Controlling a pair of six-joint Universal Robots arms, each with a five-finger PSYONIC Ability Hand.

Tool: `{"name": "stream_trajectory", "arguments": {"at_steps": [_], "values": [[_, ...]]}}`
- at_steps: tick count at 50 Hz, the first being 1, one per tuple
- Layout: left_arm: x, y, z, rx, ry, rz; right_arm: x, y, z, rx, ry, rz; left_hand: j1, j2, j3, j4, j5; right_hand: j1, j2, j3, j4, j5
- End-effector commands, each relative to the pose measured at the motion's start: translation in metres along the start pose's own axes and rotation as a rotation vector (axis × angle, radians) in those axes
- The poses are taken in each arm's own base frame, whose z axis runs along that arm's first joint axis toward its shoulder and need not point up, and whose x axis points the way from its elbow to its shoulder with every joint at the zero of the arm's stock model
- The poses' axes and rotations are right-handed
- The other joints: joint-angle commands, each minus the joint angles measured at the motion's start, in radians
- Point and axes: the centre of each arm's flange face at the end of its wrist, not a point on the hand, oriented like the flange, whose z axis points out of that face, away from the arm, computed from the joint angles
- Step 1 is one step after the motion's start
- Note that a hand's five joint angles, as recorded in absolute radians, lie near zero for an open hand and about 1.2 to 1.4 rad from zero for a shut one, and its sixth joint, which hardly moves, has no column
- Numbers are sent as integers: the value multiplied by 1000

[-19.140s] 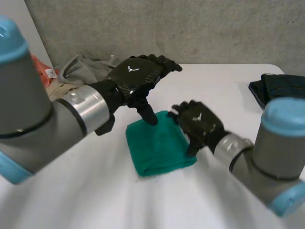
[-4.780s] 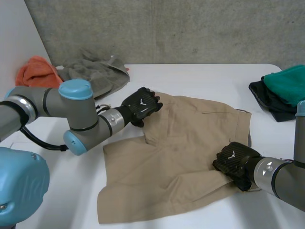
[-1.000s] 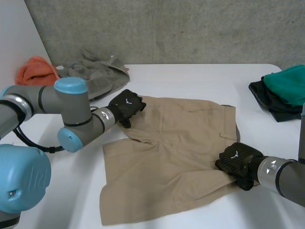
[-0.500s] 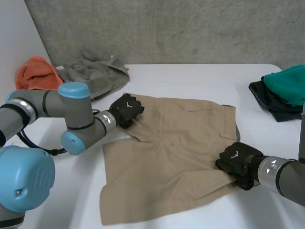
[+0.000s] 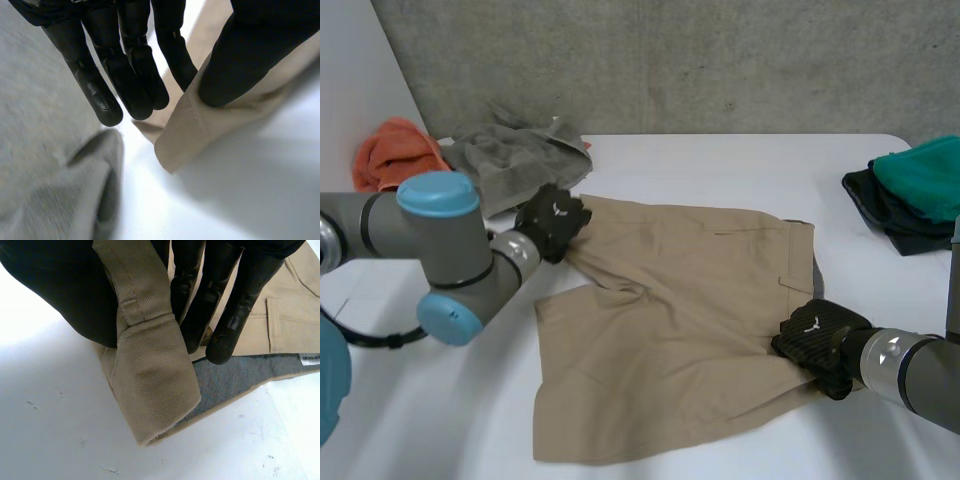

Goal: Fold the laundry.

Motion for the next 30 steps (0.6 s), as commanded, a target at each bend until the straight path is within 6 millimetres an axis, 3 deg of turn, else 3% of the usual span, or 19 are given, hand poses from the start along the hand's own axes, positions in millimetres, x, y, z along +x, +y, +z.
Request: {"name": "stream_trajectory", "arguments": {"at_steps": [1,9,11,15,19,24,30], "values": [[7,24,-20,-147,-33,-25,0,0,0,1,2,4,289,201,210,198,256,404,218,203,203,218],[7,21,-22,-127,-59,-20,0,-1,-1,-1,1,10,289,201,210,198,256,404,218,203,203,218],[7,18,-23,-120,-61,-18,0,0,0,-2,0,17,157,70,79,67,125,404,218,203,203,218],[-1,5,-27,-91,-83,-13,1,-1,-1,0,4,36,-315,-402,-393,-405,-348,404,218,203,203,218],[-20,-16,-36,-46,-138,-43,2,-2,-1,6,9,65,-377,-465,-456,-468,-410,404,218,203,203,218],[-41,-47,-67,13,-198,-189,6,-7,-1,35,12,130,-430,-518,-509,-521,-463,404,218,203,203,218],[-31,-58,-110,17,-167,-330,10,-12,-1,71,0,215,-445,-533,-523,-535,-478,404,218,203,203,218]]}}
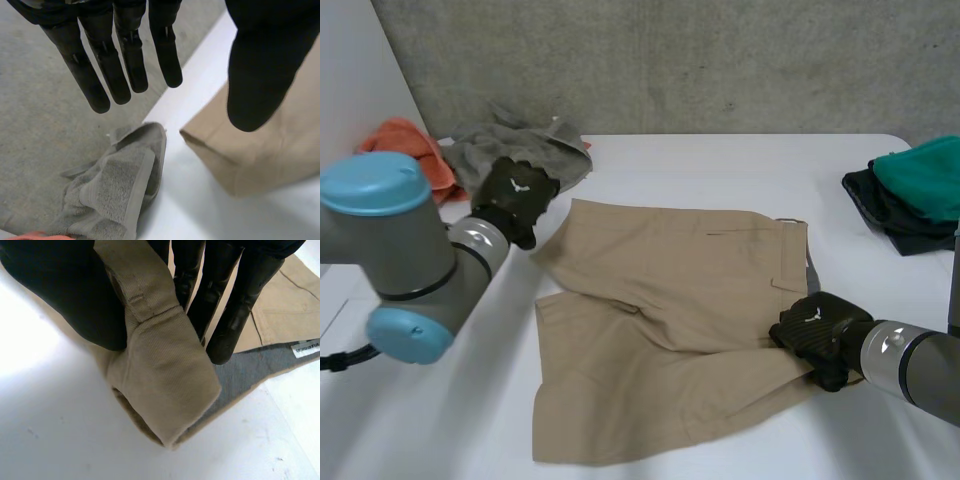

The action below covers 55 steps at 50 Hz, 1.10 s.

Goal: Fold the laundry.

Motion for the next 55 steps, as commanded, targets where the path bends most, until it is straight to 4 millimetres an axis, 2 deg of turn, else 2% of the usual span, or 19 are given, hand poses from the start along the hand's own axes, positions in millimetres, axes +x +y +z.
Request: {"name": "stream_trajectory", "arguments": {"at_steps": [1,4,7,8,12,16,23,33,44,49,55], "values": [[4,-17,-57,-12,33,-185,5,-7,1,45,-9,110,35,49,48,52,59,404,218,203,203,218],[30,-14,-97,-78,131,-236,15,-8,2,57,10,191,38,52,51,55,62,404,218,203,203,218],[47,-9,-119,-136,203,-254,25,-8,3,69,26,266,41,55,54,58,65,404,218,203,203,218],[57,-6,-132,-175,245,-262,28,-9,3,83,25,296,41,55,54,58,65,404,218,203,203,218],[77,3,-158,-272,331,-288,31,-11,5,110,2,337,41,55,54,58,65,404,218,203,203,218],[87,8,-172,-327,376,-321,33,-11,6,118,3,349,41,55,54,58,65,404,218,203,203,218],[95,11,-177,-351,399,-345,35,-11,8,133,18,360,41,55,54,58,65,404,218,203,203,218],[112,27,-175,-428,397,-302,37,-9,12,141,27,384,35,49,48,52,59,404,218,203,203,218],[120,23,-172,-346,371,-268,35,-9,12,143,18,383,35,49,48,52,59,404,218,203,203,218],[122,25,-171,-339,363,-259,33,-9,12,143,13,379,65,79,77,81,88,404,218,203,203,218],[128,31,-170,-329,365,-220,33,-9,12,144,12,377,229,243,242,245,252,404,218,203,203,218]]}}
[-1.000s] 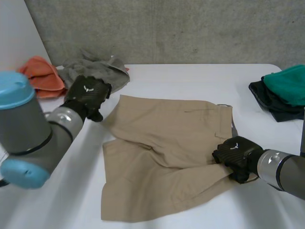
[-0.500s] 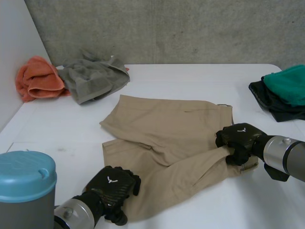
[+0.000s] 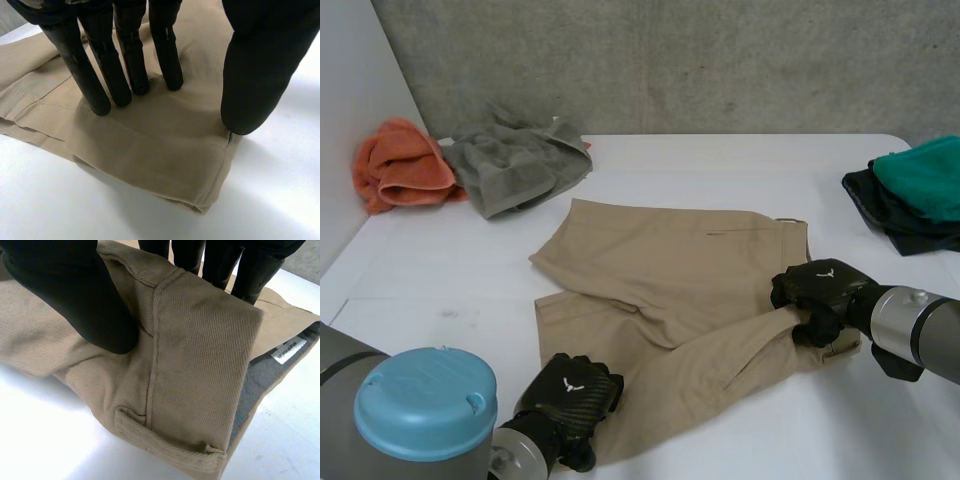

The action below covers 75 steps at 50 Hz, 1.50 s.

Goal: Fold the laundry.

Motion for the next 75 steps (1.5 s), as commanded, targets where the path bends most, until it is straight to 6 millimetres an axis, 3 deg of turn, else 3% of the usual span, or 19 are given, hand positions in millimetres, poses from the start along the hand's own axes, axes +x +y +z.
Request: {"name": "stream_trajectory", "arguments": {"at_steps": [1,9,13,17,43,51,54,59,63,68,75], "values": [[4,7,5,3,-7,49,-1,0,0,0,-4,-3,232,237,239,239,238,404,218,203,203,218],[16,6,2,42,-12,148,-1,1,0,0,-3,-5,376,381,383,383,382,404,218,203,203,218],[18,7,0,42,-10,165,0,1,0,-1,0,-5,353,357,360,360,359,404,218,203,203,218],[20,7,-3,43,-3,170,0,1,-1,-2,-2,-8,139,143,146,146,145,404,218,203,203,218],[19,12,-12,21,-16,174,-1,2,0,-1,-2,-9,168,172,174,174,173,404,218,203,203,218],[17,15,-10,11,-27,174,0,2,0,-1,1,-8,487,492,494,494,493,404,218,203,203,218],[17,14,-9,12,-28,173,0,0,-2,2,3,-10,743,747,749,749,748,404,218,203,203,218],[15,9,-9,28,-38,185,0,-1,-4,2,8,-15,755,759,761,761,760,404,218,203,203,218],[10,-1,-12,50,-71,225,-3,-8,-15,3,13,-53,755,759,761,761,760,404,218,203,203,218],[-3,-10,-19,29,-116,255,-20,-11,-46,-95,-48,-211,755,759,761,761,760,404,218,203,203,218],[-4,-8,-39,-92,-55,265,-33,7,-75,-268,-147,-340,755,759,761,761,760,404,218,203,203,218]]}}
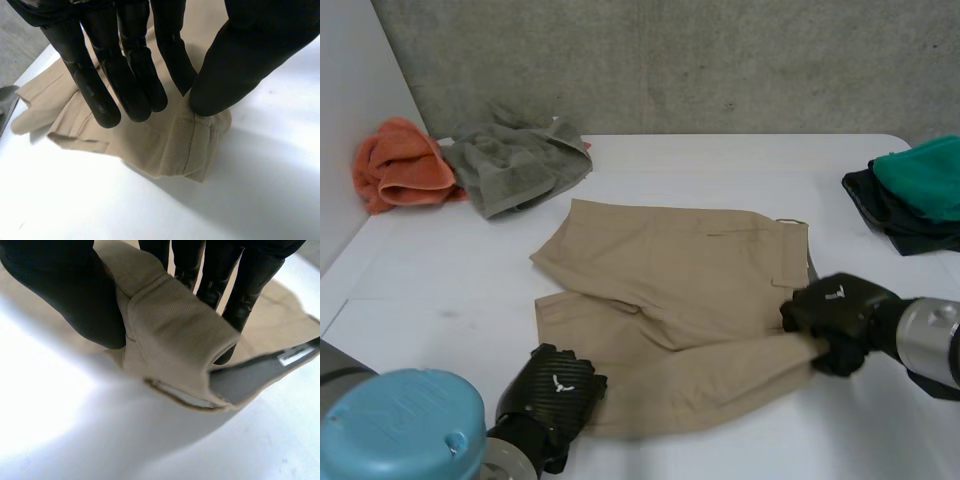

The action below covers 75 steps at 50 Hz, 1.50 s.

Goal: Fold the laundry.

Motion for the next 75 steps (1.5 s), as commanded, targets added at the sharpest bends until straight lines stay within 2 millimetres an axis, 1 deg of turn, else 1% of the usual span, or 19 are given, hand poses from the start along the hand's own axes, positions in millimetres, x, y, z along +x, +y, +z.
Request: {"name": "stream_trajectory", "arguments": {"at_steps": [1,6,9,17,22,29,36,38,40,41,43,48,49,54,57,60,65,72,75], "values": [[-8,-2,-22,-120,65,28,-22,16,-37,-193,-130,-183,263,203,210,202,237,404,218,203,203,218],[-17,-16,-17,-74,38,16,-19,13,-37,-174,-110,-221,263,203,210,202,237,404,218,203,203,218],[-29,-31,1,14,-29,-8,-14,9,-29,-139,-73,-252,263,203,210,202,237,404,218,203,203,218],[-63,-71,83,243,-230,47,20,-1,16,-40,37,-226,263,203,210,202,237,404,218,203,203,218],[-79,-91,132,365,-309,105,45,-20,44,79,171,-241,263,203,210,202,237,404,218,203,203,218],[-111,-98,205,486,-416,143,69,-29,90,174,348,-303,263,203,210,202,237,404,218,203,203,218],[-113,-92,250,555,-428,174,84,-23,139,267,451,-362,263,203,210,202,237,404,218,203,203,218],[-117,-87,265,576,-443,176,89,-16,158,290,483,-371,263,203,210,202,237,-4,-190,-205,-205,-190],[-118,-86,272,588,-447,178,93,-11,169,291,504,-372,257,198,205,197,231,-549,-735,-750,-750,-735],[-116,-85,276,598,-444,180,98,-7,176,277,538,-368,-379,-439,-432,-440,-405,-818,-1004,-1019,-1019,-1004],[-116,-85,277,608,-440,178,105,-7,179,256,592,-361,-959,-1019,-1012,-1020,-985,-818,-1004,-1019,-1019,-1004],[-115,-100,263,634,-431,159,115,-28,160,257,710,-329,-958,-1018,-1011,-1019,-984,-818,-1004,-1019,-1019,-1004],[-119,-107,252,644,-429,140,114,-41,146,292,719,-320,-958,-1018,-1011,-1019,-984,-818,-1004,-1019,-1019,-1004],[-127,-117,219,647,-404,72,112,-71,99,421,689,-222,-958,-1018,-1011,-1019,-984,-818,-1004,-1019,-1019,-1004],[-127,-114,201,622,-385,39,100,-82,68,474,621,-143,-958,-1018,-1011,-1019,-984,-818,-1004,-1019,-1019,-1004],[-121,-105,184,586,-357,20,95,-76,50,428,562,-71,-958,-1018,-1011,-1019,-984,-818,-1004,-1019,-1019,-1004],[-117,-98,154,558,-328,-19,89,-31,34,204,413,154,-958,-1018,-1011,-1019,-984,-818,-1004,-1019,-1019,-1004],[-102,-79,137,514,-265,-101,68,6,38,105,314,263,-958,-1018,-1011,-1019,-984,-817,-1003,-1018,-1018,-1003],[-99,-76,134,504,-255,-112,66,13,41,107,311,271,-958,-1018,-1011,-1019,-984,-767,-953,-968,-968,-953]]}}
